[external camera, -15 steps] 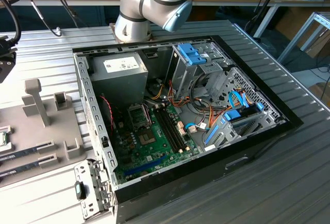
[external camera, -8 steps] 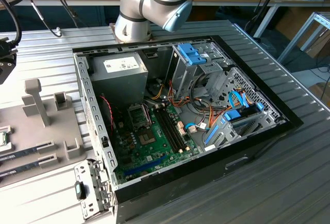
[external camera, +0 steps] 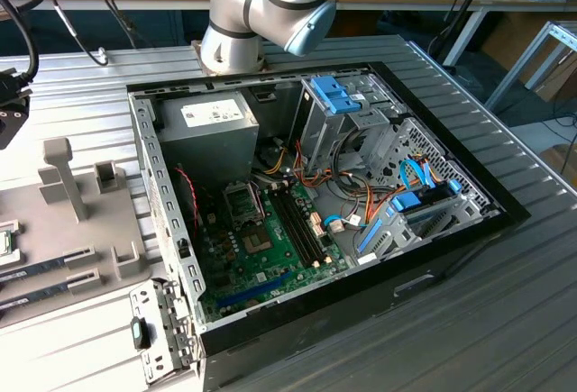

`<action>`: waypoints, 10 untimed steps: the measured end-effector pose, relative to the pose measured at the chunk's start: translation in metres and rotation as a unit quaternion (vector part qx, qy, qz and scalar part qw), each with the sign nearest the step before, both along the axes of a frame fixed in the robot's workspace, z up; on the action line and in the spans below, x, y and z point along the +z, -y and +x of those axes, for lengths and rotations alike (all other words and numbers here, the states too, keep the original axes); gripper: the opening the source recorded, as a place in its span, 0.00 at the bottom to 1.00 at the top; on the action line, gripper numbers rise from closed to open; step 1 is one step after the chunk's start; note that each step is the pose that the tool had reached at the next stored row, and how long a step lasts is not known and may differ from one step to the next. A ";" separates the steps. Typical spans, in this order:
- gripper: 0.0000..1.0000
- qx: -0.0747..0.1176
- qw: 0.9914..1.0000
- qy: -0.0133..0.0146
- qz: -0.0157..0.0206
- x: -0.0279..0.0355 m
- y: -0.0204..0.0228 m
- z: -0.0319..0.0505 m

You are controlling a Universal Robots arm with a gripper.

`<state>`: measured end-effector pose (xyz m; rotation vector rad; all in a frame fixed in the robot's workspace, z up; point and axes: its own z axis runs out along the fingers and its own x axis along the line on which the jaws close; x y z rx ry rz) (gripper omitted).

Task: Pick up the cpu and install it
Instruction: 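Reach for the cpu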

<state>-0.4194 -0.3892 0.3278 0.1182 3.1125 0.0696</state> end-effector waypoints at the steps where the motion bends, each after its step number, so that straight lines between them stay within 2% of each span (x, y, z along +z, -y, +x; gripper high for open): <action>1: 0.11 0.000 1.000 0.000 0.000 -0.0004 -0.0005 -0.0005; 6: 0.11 0.000 1.000 0.000 0.000 -0.0030 -0.0032 -0.0056; 10: 0.11 0.000 1.000 0.000 0.000 -0.0040 -0.0035 -0.0085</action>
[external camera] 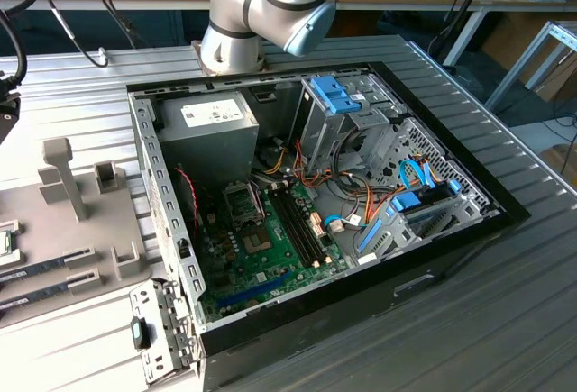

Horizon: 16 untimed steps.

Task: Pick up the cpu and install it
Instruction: 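Reach for the cpu, then pick up the cpu and move it towards the insertion slot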

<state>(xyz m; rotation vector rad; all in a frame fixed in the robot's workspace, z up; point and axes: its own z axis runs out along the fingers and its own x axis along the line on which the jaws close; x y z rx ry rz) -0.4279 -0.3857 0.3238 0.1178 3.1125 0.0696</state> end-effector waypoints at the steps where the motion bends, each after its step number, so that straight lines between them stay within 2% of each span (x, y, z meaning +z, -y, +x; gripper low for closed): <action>1: 0.11 0.000 1.000 0.000 0.000 -0.0001 0.0000 -0.0001; 13: 0.11 0.000 1.000 0.000 0.000 -0.0002 -0.0001 -0.0001; 16: 0.29 0.000 1.000 0.000 0.000 -0.0003 -0.0001 -0.0001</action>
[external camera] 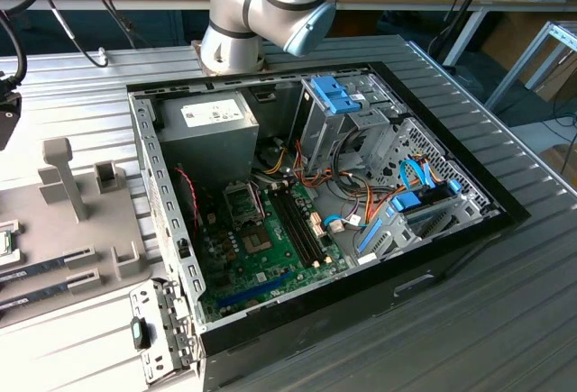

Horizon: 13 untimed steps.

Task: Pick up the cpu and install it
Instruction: 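Pick up the cpu and move it towards the insertion slot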

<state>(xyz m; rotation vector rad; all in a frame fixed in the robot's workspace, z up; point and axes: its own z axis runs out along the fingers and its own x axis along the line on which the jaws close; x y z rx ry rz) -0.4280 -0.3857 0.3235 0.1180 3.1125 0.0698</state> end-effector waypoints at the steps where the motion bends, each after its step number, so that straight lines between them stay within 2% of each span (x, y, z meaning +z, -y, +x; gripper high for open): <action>1: 0.29 0.000 1.000 0.000 0.000 0.0000 0.0000 0.0000; 2: 0.36 0.000 1.000 0.000 0.000 0.0000 0.0000 0.0000; 3: 0.36 0.000 1.000 0.000 0.000 0.0000 0.0000 0.0000; 4: 0.48 0.000 1.000 0.000 0.000 0.0000 0.0000 0.0000; 13: 0.48 0.000 1.000 0.000 0.000 -0.0005 0.0000 0.0000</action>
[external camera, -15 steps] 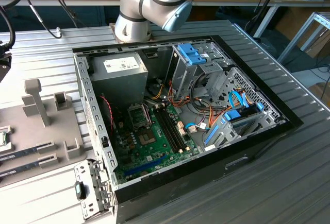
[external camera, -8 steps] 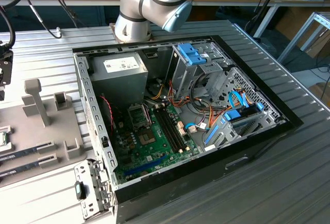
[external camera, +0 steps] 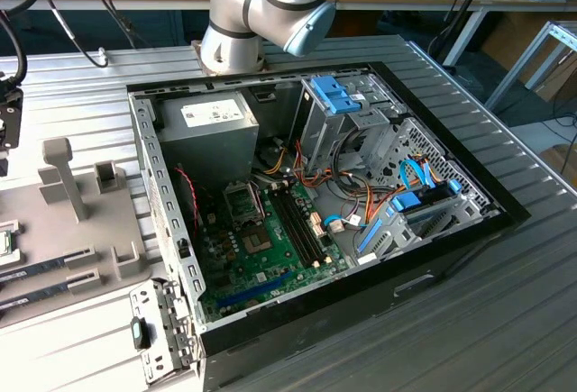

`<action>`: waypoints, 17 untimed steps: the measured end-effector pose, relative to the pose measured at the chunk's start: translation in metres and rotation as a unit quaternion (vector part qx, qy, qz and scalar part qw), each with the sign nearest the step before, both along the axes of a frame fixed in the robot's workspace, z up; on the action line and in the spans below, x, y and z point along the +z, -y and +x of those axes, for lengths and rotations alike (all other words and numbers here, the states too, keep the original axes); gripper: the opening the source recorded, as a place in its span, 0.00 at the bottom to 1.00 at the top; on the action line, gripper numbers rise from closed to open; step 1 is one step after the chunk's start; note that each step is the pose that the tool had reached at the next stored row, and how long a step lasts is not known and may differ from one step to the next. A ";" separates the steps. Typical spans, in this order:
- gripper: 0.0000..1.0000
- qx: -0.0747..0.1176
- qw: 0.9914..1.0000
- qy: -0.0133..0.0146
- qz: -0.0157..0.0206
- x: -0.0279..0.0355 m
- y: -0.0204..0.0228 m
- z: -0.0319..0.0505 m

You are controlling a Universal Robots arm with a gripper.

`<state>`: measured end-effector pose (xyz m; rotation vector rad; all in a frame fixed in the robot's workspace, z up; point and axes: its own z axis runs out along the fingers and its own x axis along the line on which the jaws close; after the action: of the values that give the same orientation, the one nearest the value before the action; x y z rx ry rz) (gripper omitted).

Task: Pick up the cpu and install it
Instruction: 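Pick up the cpu and move it towards the insertion slot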

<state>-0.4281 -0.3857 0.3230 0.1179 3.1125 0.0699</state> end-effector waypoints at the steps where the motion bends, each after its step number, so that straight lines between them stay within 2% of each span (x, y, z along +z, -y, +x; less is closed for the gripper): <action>1: 0.48 0.000 1.000 0.000 0.000 -0.0003 0.0000 0.0000; 17: 0.48 0.000 1.000 0.000 0.000 -0.0040 0.0000 -0.0004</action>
<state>-0.4285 -0.3857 0.3191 0.1180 3.1125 0.0700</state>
